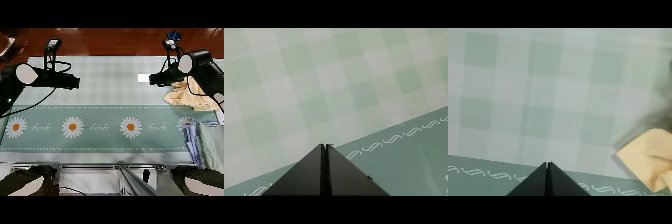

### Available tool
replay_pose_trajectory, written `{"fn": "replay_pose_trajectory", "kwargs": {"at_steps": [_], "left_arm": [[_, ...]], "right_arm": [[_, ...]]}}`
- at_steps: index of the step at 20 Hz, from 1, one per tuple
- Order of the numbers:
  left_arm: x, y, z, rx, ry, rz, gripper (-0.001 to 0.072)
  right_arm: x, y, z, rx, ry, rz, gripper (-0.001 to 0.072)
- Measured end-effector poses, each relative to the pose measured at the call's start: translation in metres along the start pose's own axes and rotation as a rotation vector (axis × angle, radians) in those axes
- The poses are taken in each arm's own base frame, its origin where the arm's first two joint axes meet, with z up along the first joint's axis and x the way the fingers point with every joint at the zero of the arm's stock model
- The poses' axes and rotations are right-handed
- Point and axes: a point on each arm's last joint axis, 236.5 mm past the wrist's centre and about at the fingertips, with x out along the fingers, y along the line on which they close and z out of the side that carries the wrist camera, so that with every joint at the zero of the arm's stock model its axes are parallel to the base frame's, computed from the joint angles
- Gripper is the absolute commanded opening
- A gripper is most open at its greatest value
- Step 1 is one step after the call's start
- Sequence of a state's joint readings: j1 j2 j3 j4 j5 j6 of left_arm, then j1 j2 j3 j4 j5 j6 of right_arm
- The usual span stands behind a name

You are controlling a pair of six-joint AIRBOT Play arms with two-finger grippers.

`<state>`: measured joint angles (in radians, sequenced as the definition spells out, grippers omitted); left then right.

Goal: Fold the shirts.

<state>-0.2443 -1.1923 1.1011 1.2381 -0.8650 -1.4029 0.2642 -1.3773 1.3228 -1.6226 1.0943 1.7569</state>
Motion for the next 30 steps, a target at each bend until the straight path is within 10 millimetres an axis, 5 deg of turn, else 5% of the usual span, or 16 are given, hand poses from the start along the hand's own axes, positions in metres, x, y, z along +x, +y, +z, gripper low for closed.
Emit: {"fn": "replay_pose_trajectory", "kwargs": {"at_steps": [18, 24, 25, 27, 28, 29, 30], "left_arm": [[0.0, 0.0, 0.0, 0.0, 0.0, 0.0, 0.0025], [0.008, 0.006, 0.018, -0.005, -0.073, 0.017, 0.0032], [0.01, 0.008, 0.021, -0.007, -0.085, 0.021, 0.0107], [0.018, 0.012, 0.024, -0.012, -0.098, 0.029, 0.0423], [0.022, 0.014, 0.025, -0.015, -0.104, 0.033, 0.0503], [0.027, 0.016, 0.026, -0.018, -0.105, 0.036, 0.0503], [0.032, 0.018, 0.026, -0.021, -0.109, 0.04, 0.0502]], "right_arm": [[0.0, 0.001, 0.003, 0.001, -0.011, 0.002, 0.0019], [-0.003, -0.001, 0.035, -0.021, -0.147, -0.004, 0.0019], [-0.004, -0.001, 0.043, -0.026, -0.183, -0.005, 0.0019], [-0.008, 0.002, 0.061, -0.033, -0.259, 0.004, 0.0025], [-0.011, 0.004, 0.07, -0.034, -0.299, 0.012, 0.0157], [-0.014, 0.006, 0.079, -0.035, -0.341, 0.019, 0.0377], [-0.016, 0.004, 0.087, -0.041, -0.377, 0.014, 0.0419]]}}
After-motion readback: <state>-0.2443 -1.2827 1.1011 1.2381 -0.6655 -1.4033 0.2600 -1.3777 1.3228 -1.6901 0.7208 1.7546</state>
